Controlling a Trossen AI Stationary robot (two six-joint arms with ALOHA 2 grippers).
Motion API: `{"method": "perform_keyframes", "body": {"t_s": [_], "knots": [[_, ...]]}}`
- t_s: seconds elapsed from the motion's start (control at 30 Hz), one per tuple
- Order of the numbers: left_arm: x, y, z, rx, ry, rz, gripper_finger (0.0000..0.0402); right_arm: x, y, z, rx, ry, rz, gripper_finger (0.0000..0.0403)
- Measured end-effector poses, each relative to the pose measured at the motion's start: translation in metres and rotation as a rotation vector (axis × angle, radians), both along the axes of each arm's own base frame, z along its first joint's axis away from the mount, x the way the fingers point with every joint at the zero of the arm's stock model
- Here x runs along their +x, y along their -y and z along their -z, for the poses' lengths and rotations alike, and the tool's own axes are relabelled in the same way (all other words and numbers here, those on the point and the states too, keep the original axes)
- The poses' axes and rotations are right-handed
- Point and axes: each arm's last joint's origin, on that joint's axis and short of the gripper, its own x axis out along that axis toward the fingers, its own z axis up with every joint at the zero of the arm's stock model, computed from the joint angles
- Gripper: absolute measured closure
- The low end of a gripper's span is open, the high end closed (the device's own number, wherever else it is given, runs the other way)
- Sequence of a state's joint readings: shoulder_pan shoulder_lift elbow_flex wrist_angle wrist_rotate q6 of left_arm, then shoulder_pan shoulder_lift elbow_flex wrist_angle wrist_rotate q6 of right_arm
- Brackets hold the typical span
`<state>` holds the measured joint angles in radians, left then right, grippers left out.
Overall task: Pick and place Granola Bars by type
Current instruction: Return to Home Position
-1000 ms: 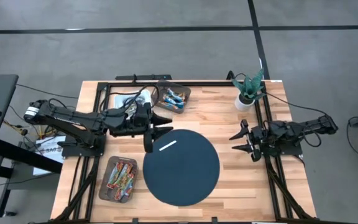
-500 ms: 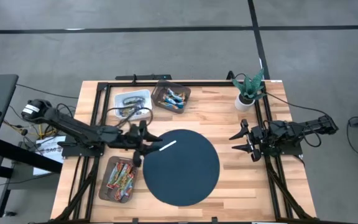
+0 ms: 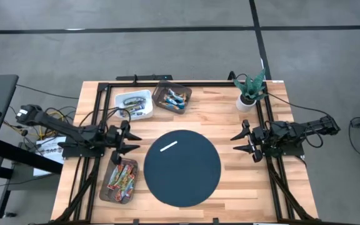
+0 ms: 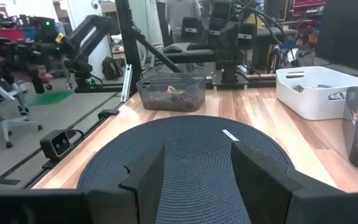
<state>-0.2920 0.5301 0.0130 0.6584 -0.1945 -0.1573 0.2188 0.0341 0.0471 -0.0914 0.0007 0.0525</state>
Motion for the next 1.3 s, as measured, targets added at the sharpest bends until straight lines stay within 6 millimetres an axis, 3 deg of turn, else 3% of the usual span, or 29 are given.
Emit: {"method": "perform_keyframes", "body": {"t_s": [0.47,0.7,1.13,1.2,1.3], "knots": [[-0.033,-0.006,0.01,0.15,-0.073,0.134,0.0256,0.0,0.0,0.0,0.0,0.0,0.0,0.0226],[-0.034,-0.005,0.01,0.228,-0.11,0.177,0.0256,0.0,0.0,0.0,0.0,0.0,-0.001,0.0226],[-0.035,-0.005,0.01,0.125,-0.131,0.183,0.0256,0.0,0.0,0.0,0.0,-0.001,-0.001,0.0226],[-0.036,-0.002,0.009,0.184,-0.11,0.294,0.0256,0.0,0.0,0.0,0.0,-0.001,-0.001,0.0226],[-0.047,0.011,0.004,0.296,0.019,0.857,0.0256,0.0,0.0,0.0,0.0,-0.001,-0.001,0.0226]]}}
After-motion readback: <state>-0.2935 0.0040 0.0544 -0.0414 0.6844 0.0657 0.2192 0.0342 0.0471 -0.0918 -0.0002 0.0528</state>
